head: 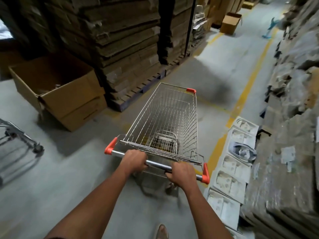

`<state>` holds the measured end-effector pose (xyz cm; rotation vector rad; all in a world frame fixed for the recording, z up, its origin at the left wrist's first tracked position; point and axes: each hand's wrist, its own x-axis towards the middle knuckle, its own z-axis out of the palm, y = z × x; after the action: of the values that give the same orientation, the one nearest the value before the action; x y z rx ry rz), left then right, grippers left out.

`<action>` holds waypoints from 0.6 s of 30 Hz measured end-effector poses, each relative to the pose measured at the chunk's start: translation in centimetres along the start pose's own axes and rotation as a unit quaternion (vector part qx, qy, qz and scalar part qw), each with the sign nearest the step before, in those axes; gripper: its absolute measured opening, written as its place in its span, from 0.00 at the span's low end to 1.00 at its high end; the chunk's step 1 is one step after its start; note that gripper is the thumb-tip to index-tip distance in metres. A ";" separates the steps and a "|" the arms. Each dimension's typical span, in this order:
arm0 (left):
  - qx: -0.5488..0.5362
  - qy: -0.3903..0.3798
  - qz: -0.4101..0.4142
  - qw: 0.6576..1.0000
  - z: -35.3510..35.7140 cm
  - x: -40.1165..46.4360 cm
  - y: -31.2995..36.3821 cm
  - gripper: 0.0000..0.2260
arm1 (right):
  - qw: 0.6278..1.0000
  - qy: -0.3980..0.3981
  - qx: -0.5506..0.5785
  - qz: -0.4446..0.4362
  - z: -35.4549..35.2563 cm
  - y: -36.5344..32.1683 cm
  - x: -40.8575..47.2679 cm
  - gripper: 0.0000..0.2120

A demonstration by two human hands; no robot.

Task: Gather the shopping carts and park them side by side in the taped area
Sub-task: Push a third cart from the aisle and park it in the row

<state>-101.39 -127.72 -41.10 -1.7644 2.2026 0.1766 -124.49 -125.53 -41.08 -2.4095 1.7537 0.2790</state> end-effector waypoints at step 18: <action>-0.052 0.030 -0.111 0.992 -2.5 8.4 7.5 0.15 | 0.989 0.010 -0.048 -0.139 -1.3 13.4 11.7 0.22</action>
<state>-110.71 -134.52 -42.16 -2.0813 2.0497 0.1917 -133.63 -140.69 -42.75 -2.6910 1.4162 0.3119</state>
